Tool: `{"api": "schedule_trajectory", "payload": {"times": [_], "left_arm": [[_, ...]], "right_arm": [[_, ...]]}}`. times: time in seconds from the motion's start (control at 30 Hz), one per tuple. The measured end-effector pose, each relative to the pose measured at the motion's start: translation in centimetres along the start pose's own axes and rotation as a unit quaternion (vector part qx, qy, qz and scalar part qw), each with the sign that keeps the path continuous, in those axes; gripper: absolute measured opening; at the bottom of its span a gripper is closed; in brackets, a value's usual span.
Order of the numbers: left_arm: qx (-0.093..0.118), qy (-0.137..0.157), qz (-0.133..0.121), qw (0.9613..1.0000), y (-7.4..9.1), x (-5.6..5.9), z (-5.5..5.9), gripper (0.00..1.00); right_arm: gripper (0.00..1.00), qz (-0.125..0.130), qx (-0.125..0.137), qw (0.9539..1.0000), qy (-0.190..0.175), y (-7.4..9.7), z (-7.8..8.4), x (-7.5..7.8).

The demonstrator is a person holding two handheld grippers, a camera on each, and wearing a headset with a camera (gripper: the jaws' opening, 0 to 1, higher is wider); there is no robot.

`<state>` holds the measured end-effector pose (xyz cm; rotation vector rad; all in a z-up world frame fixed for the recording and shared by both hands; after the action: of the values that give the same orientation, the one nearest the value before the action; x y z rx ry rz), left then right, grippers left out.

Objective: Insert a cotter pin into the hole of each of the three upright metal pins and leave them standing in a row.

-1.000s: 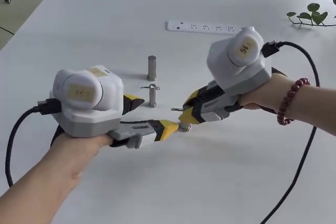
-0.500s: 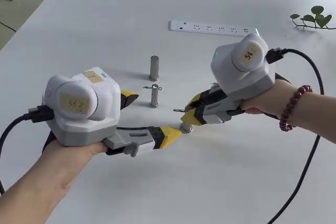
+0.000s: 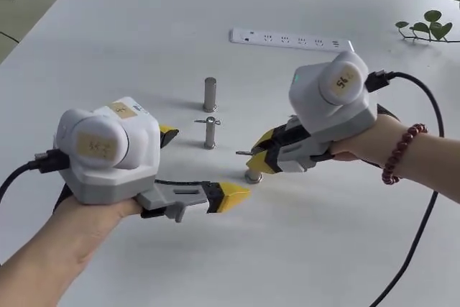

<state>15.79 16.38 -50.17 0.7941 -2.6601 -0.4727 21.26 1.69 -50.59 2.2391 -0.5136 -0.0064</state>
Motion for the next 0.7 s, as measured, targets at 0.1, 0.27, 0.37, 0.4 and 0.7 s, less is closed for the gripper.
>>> {"api": "schedule_trajectory", "payload": {"times": [0.1, 0.27, 0.37, 0.4, 0.7], "left_arm": [[0.011, -0.007, 0.0, 0.9999, -0.06, 0.07, -0.26, 0.9], [0.005, -0.009, -0.006, 0.9999, -0.1, -0.05, -0.16, 0.92], [0.009, -0.008, -0.006, 0.9999, -0.15, 0.0, -0.24, 0.95], [0.01, -0.006, -0.005, 0.9999, -0.17, 0.02, -0.24, 0.95], [0.011, 0.001, -0.01, 0.9999, -0.3, -0.1, -0.28, 0.99]], "right_arm": [[0.08, -0.001, 0.001, 1.0, 0.001, 0.01, 0.02, -0.01], [0.08, 0.0, 0.003, 1.0, -0.005, 0.03, 0.03, 0.04], [0.08, 0.001, 0.002, 1.0, -0.002, 0.08, 0.04, 0.08], [0.08, 0.002, 0.001, 1.0, -0.002, 0.07, 0.05, 0.12], [0.08, 0.008, 0.005, 0.9999, 0.005, 0.21, -0.19, 0.69]]}}
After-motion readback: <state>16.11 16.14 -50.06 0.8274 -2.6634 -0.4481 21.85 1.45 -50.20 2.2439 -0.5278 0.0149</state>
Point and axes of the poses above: the centre of the closed fingertips' face, and the gripper's own axes: y roughly backward along the fingers, x roughly to its right, z roughly out of its underside, the point moved 8 cm from there along y, roughly backward along the fingers, and after that the axes turned 13 degrees about z, right-handed, at the moved point
